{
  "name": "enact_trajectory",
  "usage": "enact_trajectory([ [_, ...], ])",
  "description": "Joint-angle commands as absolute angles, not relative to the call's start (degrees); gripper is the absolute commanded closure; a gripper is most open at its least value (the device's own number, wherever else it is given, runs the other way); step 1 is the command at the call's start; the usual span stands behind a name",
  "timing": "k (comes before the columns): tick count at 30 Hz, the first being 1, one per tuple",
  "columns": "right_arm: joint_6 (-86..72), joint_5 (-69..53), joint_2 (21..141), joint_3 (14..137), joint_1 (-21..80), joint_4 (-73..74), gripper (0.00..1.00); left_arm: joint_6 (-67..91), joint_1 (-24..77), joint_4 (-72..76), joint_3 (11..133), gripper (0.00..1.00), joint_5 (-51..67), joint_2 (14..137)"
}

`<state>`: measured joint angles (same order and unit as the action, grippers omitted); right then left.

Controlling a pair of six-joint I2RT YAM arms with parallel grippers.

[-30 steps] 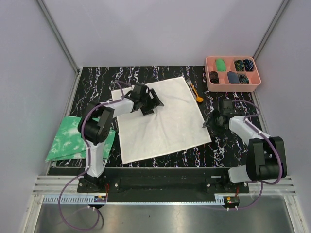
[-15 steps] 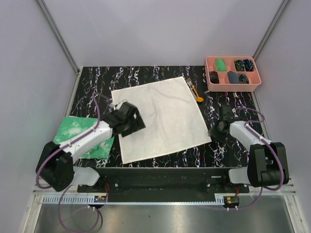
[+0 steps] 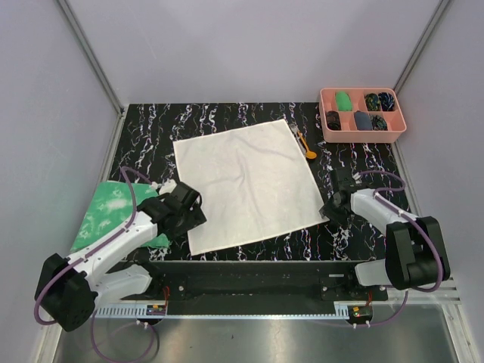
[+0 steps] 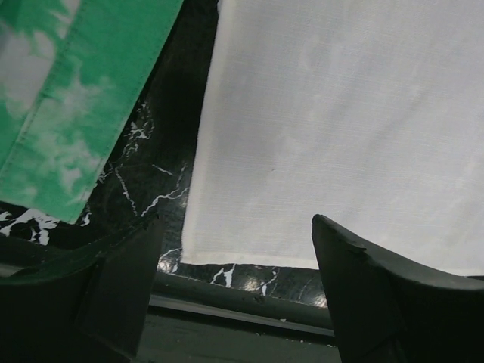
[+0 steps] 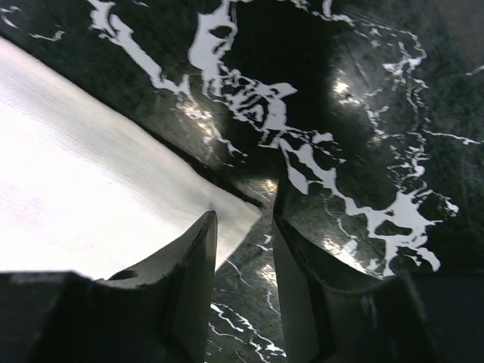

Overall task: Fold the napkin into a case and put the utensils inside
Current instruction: Pick up the flattened napkin from the center of the board.

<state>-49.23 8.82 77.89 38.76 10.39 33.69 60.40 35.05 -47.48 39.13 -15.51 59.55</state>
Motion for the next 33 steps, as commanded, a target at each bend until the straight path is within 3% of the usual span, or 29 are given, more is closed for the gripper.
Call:
enact_trajectory([
  [1,-52.12,13.27,81.03,40.52,12.48,34.28,0.56,60.91,35.42,-52.29,42.27,0.16,-17.67,62.05],
  [5,-53.61,13.80,81.83,39.64,12.74,33.67,0.60,62.74,37.17,-53.96,41.40,0.15,-17.84,61.53],
  [8,-53.79,14.32,82.00,39.73,13.01,33.40,0.68,65.91,39.46,-54.14,39.03,0.14,-18.90,60.47],
  [13,-51.08,13.80,81.12,39.99,13.01,32.43,1.00,71.71,43.85,-54.14,35.95,0.16,-19.77,63.27],
  [18,-47.82,14.32,77.88,39.46,13.01,31.38,1.00,76.19,46.84,-54.05,35.51,0.23,-20.65,67.05],
  [23,-45.53,13.89,74.89,38.59,13.01,29.89,1.00,79.89,48.07,-53.88,34.63,0.48,-19.07,69.25],
  [33,-44.56,12.39,75.15,37.53,13.01,28.13,1.00,83.50,48.95,-52.30,33.40,0.51,-18.28,70.93],
])
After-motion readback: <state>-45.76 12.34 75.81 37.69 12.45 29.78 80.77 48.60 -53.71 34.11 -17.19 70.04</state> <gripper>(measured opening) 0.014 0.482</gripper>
